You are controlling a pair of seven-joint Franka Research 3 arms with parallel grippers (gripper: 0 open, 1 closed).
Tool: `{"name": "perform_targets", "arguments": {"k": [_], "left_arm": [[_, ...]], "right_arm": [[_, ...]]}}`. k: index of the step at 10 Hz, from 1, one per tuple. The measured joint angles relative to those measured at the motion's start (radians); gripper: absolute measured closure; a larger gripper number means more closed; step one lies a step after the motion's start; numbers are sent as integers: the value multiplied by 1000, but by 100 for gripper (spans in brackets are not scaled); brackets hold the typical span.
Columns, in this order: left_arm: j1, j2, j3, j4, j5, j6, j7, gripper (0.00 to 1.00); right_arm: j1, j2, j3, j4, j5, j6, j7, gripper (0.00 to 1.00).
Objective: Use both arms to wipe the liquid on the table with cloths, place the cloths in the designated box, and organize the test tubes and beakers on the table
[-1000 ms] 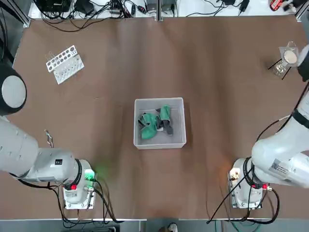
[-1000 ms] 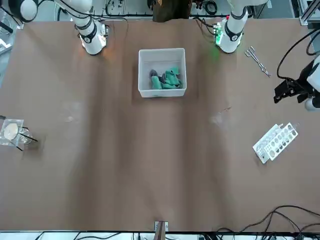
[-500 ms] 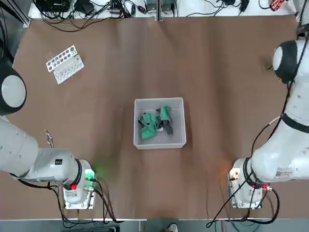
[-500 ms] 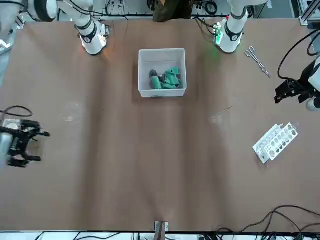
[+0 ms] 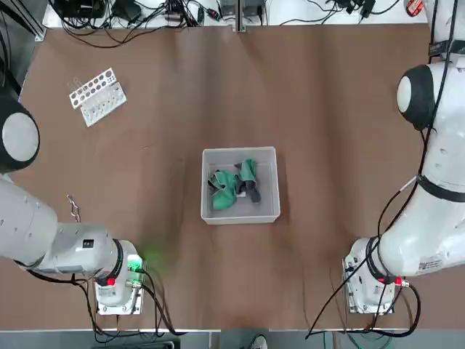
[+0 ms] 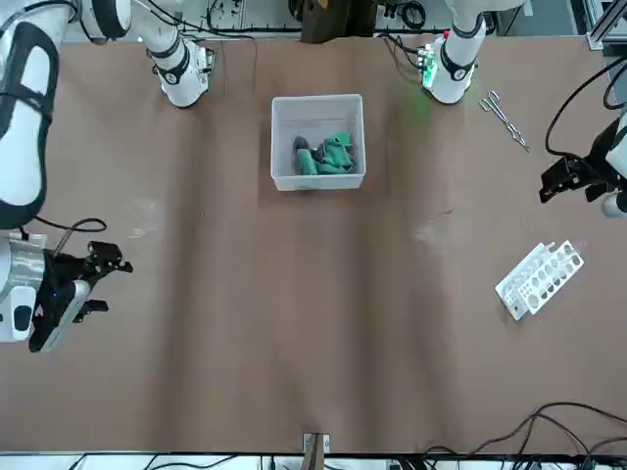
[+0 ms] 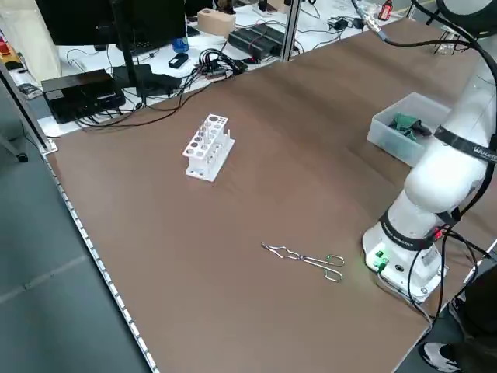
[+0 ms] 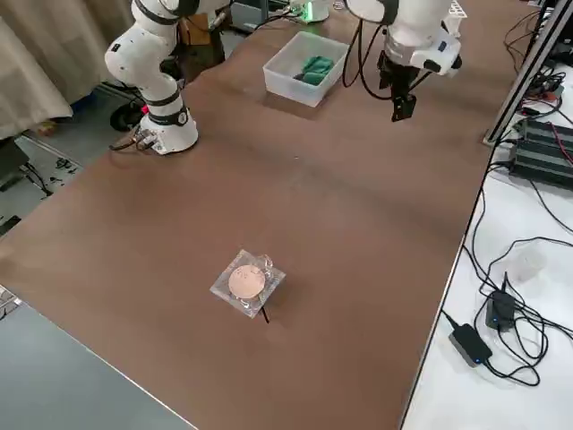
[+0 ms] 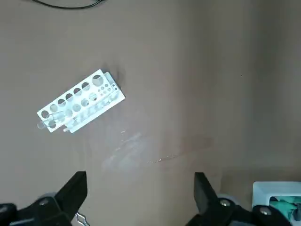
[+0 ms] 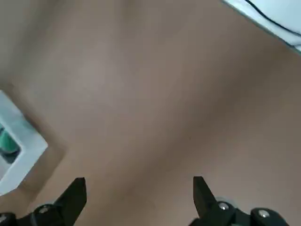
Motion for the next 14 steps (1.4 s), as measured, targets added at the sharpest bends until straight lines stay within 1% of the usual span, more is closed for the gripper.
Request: {"name": "perform_targets", "arguments": {"k": [1,2,3,4,5,6,7,8,9,10,11,12,14], "left_arm": [[0,0,0,0,0,0,0,0],[0,0,0,0,0,0,1,0],[0,0,0,0,0,0,2,0],[0,-1,0,0,0,0,3,0],[0,-1,0,0,0,-10,3,0],[0,-2,0,1,0,-26,3,0],[0,-2,0,1,0,-34,3,0],[0,-2,0,1,0,-36,3,0],[0,-3,0,1,0,-37,3,0],[0,-3,0,1,0,-37,3,0],[0,-3,0,1,0,-37,3,0],[0,-3,0,1,0,-37,3,0],[0,-3,0,1,0,-37,3,0]], "right_arm": [[21,-24,2,-1,-82,-1,99,0],[29,-51,15,-5,-143,-4,179,0],[16,-84,46,-23,-202,-7,229,0],[-27,-124,106,-63,-267,-1,271,0],[-97,-174,194,-116,-331,13,331,0],[-160,-226,269,-172,-370,27,394,0],[-195,-275,307,-226,-386,36,436,0],[-211,-325,318,-295,-389,70,456,0],[-220,-380,319,-383,-391,123,462,0],[-224,-433,319,-461,-392,150,476,0],[-228,-468,320,-502,-393,146,500,0],[-235,-486,320,-519,-394,138,516,0],[-246,-493,319,-531,-394,137,536,0]]}}
